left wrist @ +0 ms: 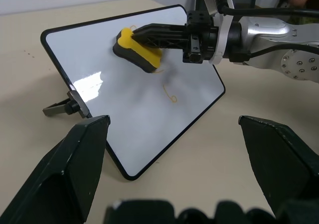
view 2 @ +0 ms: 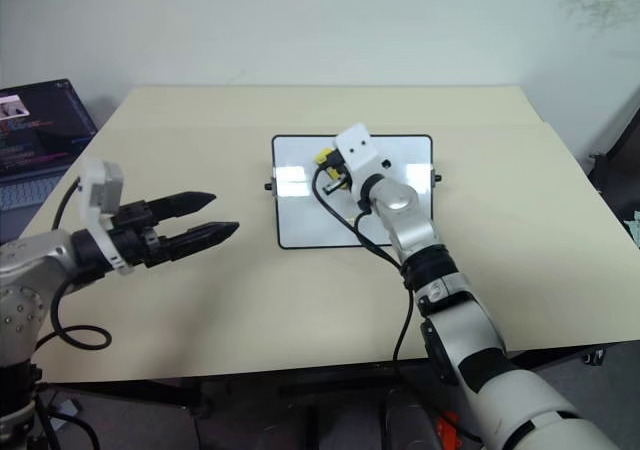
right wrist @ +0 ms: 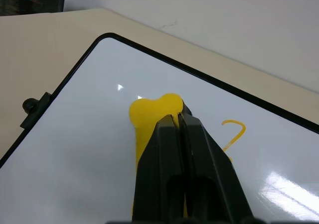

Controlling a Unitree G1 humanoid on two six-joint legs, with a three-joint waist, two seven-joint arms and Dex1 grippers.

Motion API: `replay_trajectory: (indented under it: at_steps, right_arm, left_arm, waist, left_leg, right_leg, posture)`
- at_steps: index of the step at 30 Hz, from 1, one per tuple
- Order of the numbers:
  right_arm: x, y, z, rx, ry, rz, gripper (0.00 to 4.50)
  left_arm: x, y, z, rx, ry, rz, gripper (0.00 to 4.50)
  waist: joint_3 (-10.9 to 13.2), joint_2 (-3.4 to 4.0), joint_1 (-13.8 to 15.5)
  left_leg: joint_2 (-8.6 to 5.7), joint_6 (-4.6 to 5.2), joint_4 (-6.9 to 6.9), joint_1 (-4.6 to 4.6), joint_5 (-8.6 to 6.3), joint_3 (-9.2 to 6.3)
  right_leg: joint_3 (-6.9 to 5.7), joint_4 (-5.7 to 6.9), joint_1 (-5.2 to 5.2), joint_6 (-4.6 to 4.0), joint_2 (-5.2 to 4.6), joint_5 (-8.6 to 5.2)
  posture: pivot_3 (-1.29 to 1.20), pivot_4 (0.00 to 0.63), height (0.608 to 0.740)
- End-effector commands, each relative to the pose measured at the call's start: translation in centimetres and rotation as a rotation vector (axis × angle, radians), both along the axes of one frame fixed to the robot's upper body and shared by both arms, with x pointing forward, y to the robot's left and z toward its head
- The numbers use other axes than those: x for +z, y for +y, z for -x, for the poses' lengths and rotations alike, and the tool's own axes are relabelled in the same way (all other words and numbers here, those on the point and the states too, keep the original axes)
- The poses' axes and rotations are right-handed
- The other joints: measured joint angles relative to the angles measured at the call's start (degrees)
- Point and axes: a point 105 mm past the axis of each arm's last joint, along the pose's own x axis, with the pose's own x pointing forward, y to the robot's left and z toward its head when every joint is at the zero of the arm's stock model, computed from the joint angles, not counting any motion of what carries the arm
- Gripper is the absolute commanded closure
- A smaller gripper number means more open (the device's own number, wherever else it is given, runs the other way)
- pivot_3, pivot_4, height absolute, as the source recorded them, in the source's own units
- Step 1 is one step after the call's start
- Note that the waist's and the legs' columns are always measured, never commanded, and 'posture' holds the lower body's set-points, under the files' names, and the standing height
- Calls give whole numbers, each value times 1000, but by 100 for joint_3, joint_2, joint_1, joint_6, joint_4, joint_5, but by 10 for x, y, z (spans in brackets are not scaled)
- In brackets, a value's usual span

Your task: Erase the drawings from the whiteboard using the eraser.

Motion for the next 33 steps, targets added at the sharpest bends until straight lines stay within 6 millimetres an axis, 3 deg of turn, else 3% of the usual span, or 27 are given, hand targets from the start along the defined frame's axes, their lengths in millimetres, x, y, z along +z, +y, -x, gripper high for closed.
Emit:
replay_trajectory:
  at_steps: [1, 14, 25, 33]
  right_arm:
    - [14, -6, -2, -24, -46, -7, 4485]
    - [28, -26, -13, -113, -99, 2, 4485]
    - [42, -61, -28, -288, -147, -1, 4485]
    - [43, -69, -30, -300, -152, 2, 4485]
  left_arm:
    - [13, 0, 3, -7, -54, -8, 0]
    - [12, 0, 2, -10, -55, -8, 0]
    - [12, 0, 2, -12, -56, -12, 0]
    - [12, 0, 1, -15, -56, -12, 0]
  waist:
    - [0, 0, 0]
    - [0, 0, 7]
    - [0, 0, 9]
    - [1, 0, -20]
  left_leg:
    - [0, 0, 0, 0, 0, 0]
    - [-1, 0, 0, -1, 0, -1]
    - [-3, 0, 1, -1, 0, 0]
    - [0, 0, -15, -1, 0, 0]
  right_leg:
    - [0, 0, 0, 0, 0, 0]
    - [-1, -2, 1, -3, -1, -2]
    - [1, -3, 2, -20, -2, -11]
    - [-1, -3, -4, -10, 1, -7]
  posture:
    - [0, 150, 740]
    - [0, 150, 740]
    - [0, 150, 740]
    - [0, 150, 740]
